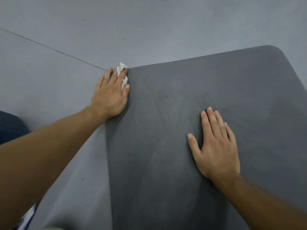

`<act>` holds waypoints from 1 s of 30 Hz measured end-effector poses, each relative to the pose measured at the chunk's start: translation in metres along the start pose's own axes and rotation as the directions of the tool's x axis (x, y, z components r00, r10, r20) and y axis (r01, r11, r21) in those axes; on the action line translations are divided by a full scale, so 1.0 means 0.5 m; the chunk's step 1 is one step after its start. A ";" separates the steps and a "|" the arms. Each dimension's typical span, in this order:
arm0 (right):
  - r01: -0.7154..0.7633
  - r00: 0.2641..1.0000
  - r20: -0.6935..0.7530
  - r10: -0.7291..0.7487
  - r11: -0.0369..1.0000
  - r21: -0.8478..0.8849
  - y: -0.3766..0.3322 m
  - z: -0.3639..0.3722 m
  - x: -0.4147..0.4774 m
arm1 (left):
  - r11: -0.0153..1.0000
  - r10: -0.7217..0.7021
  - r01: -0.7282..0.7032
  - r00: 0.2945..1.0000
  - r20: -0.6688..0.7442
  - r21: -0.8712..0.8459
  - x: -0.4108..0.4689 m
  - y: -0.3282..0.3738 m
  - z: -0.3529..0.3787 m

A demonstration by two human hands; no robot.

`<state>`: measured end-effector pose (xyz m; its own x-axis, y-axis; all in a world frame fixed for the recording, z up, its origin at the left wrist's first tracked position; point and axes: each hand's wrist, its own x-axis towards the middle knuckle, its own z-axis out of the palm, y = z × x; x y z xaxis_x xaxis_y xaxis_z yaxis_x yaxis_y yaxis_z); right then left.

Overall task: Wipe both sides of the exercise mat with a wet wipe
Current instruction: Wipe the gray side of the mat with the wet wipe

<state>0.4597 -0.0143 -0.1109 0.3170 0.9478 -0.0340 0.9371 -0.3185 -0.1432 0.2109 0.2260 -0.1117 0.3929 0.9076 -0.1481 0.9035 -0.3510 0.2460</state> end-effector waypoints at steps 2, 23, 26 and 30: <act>-0.005 1.000 0.002 0.005 1.000 -0.005 0.002 0.000 0.000 | 0.999 -0.030 0.030 0.999 0.018 -0.014 0.020 0.005 -0.001; -0.008 1.000 0.022 0.008 1.000 -0.010 -0.001 -0.005 0.000 | 0.894 0.420 -0.435 0.897 0.137 0.106 -0.359 0.214 0.085; -0.011 0.999 0.034 0.011 1.000 -0.013 -0.002 -0.006 0.001 | 0.923 0.358 -0.370 0.927 0.113 0.108 -0.272 0.193 0.074; -0.012 0.999 0.041 0.012 1.000 -0.008 -0.003 -0.008 0.002 | 0.948 0.288 -0.299 0.952 0.104 0.109 -0.144 0.171 0.058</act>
<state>0.4589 -0.0130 -0.1070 0.3222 0.9436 -0.0758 0.9343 -0.3299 -0.1351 0.2650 0.1242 -0.1080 0.6522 0.7388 -0.1699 0.7578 -0.6291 0.1733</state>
